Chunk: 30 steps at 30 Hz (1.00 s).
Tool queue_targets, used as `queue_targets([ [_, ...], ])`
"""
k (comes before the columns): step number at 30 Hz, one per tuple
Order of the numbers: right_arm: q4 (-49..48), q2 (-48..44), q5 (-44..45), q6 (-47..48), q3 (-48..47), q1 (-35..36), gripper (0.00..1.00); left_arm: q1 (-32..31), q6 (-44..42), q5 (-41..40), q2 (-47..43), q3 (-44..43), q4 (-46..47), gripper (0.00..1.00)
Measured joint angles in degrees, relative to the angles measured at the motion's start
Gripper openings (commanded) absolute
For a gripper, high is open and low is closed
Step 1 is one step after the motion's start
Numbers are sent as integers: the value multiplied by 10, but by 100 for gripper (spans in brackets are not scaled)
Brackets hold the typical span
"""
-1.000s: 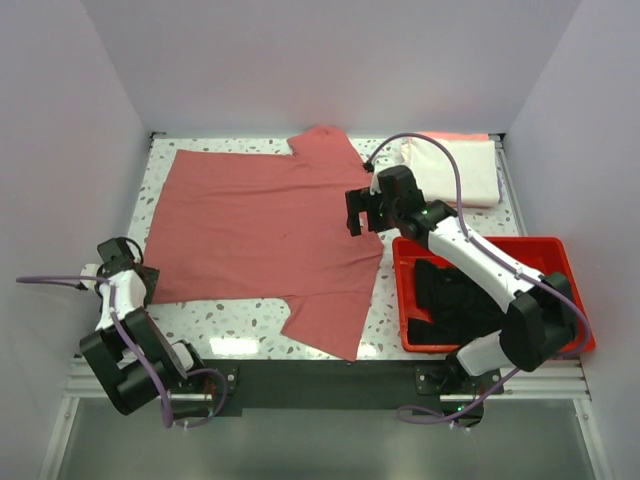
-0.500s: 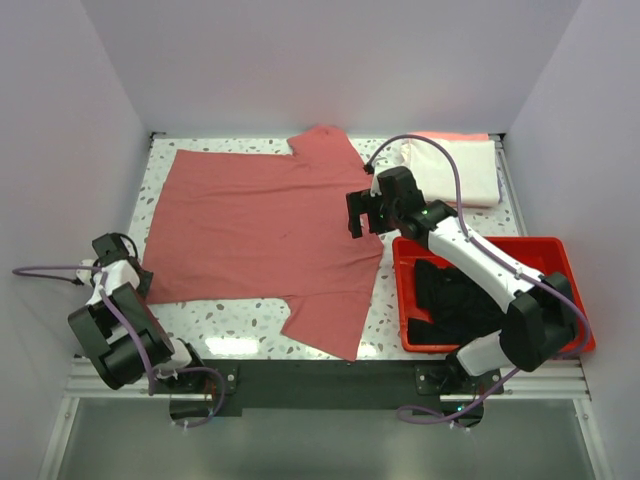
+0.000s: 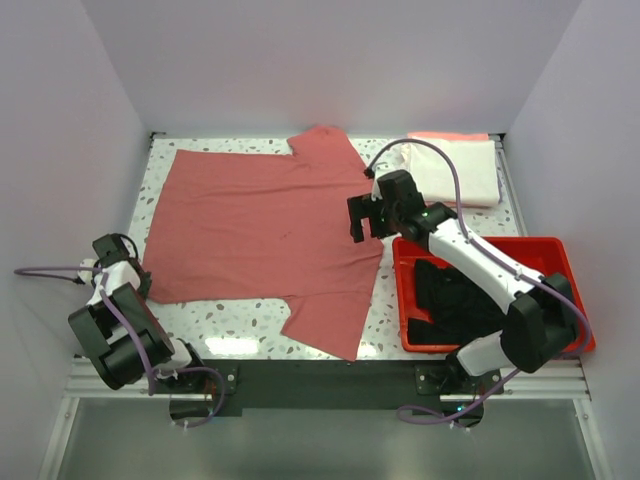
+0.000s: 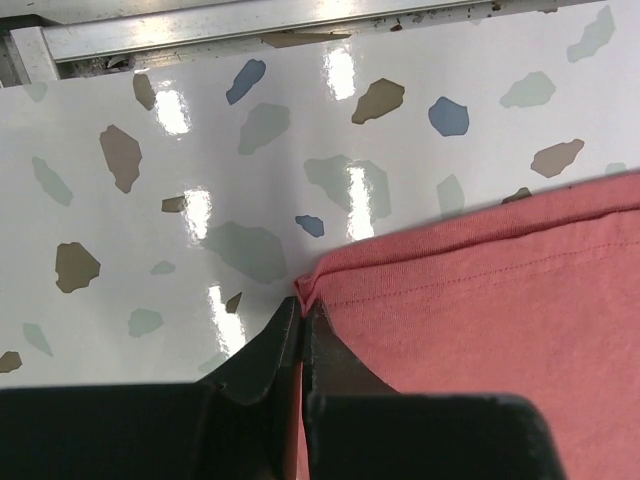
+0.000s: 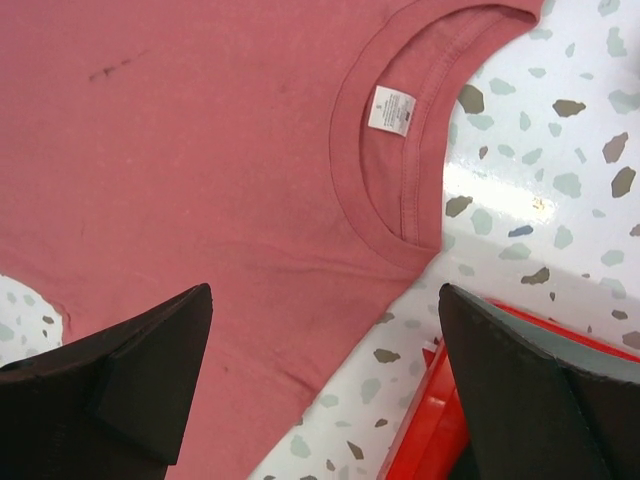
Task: Fold and stack the t-shirts
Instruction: Flatten the tshirt out
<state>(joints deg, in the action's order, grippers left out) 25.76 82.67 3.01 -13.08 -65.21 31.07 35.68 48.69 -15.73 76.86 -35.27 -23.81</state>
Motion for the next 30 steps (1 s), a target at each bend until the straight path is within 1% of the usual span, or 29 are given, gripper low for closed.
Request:
queue_targets([
  [3,9,-7,3,1,8,11,99,0,0,1,-2,2,4,0],
  [5,15,-14,13,7,14,38,99,0,0,3,-5,5,6,0],
  [7,24,-19,23,15,21,94,99,0,0,7,-7,6,6,0],
  [13,50,-18,24,23,60,297,99,1,0,19,-11,9,6,0],
  [14,59,-12,23,23,67,332,97,1,0,21,-12,9,6,0],
  [16,73,4,19,22,75,380,96,1,2,24,-13,9,3,0],
  [19,90,24,19,17,91,409,88,2,3,28,-17,9,-1,0],
  [20,93,26,20,16,98,410,82,2,3,30,-19,9,-2,0],
  [23,99,29,14,11,118,417,73,2,4,34,-22,9,-9,0],
  [25,94,34,1,8,127,421,69,2,5,36,-23,9,-13,0],
  [26,89,37,-2,6,131,423,63,2,6,37,-23,9,-14,0],
  [27,86,40,-8,5,136,424,59,2,7,38,-23,9,-16,0],
  [29,80,48,-13,-2,145,426,53,2,7,40,-24,9,-16,0],
  [30,78,52,-15,-4,148,426,52,2,7,41,-25,9,-16,0],
])
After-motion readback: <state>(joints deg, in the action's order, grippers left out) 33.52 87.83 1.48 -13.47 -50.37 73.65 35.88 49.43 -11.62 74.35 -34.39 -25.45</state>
